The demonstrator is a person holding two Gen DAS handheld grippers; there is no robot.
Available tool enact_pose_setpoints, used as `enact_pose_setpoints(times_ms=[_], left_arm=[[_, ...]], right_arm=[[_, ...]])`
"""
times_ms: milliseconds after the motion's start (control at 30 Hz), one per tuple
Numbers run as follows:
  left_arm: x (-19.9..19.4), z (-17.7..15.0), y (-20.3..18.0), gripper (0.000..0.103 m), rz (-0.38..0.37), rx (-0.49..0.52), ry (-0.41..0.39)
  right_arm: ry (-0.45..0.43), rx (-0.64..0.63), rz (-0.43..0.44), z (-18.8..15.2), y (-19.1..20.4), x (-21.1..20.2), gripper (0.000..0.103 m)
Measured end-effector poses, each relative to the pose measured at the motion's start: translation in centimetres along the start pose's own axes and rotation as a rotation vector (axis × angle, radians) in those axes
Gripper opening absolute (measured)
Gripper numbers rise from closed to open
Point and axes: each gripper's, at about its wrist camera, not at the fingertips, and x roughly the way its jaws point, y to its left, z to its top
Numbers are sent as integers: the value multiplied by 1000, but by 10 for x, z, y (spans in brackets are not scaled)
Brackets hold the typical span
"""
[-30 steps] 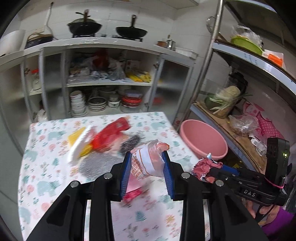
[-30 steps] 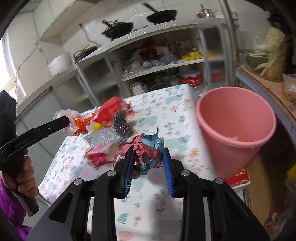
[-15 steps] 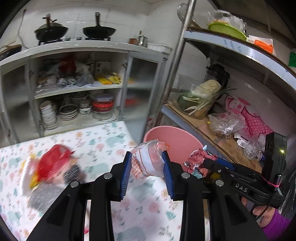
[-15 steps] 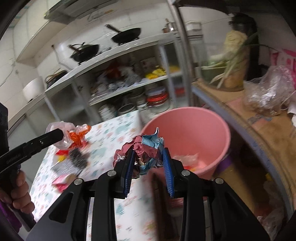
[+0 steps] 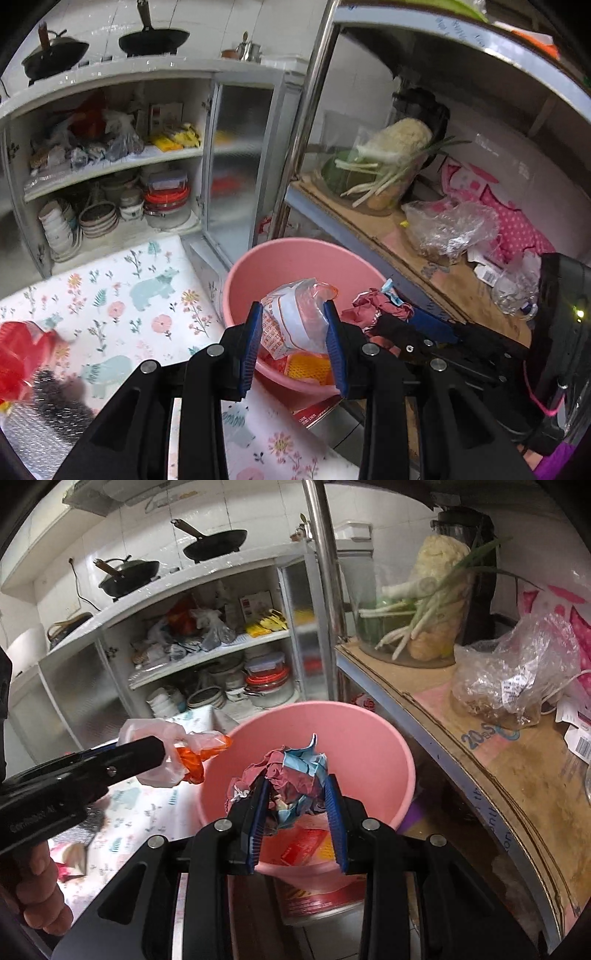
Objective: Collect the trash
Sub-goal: 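Carry the cup and crumpled paper over the pink bucket and release both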
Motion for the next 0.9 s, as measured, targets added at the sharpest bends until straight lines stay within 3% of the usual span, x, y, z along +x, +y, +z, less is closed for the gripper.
enact_pose_setpoints(times_ms=[467, 900], left_arm=[[48, -9, 9, 37, 32, -25, 74], [31, -7, 3, 49, 14, -32, 66]], right_arm=[[38, 4, -24, -3, -6, 29, 35], [31, -14, -31, -2, -8, 21, 37]])
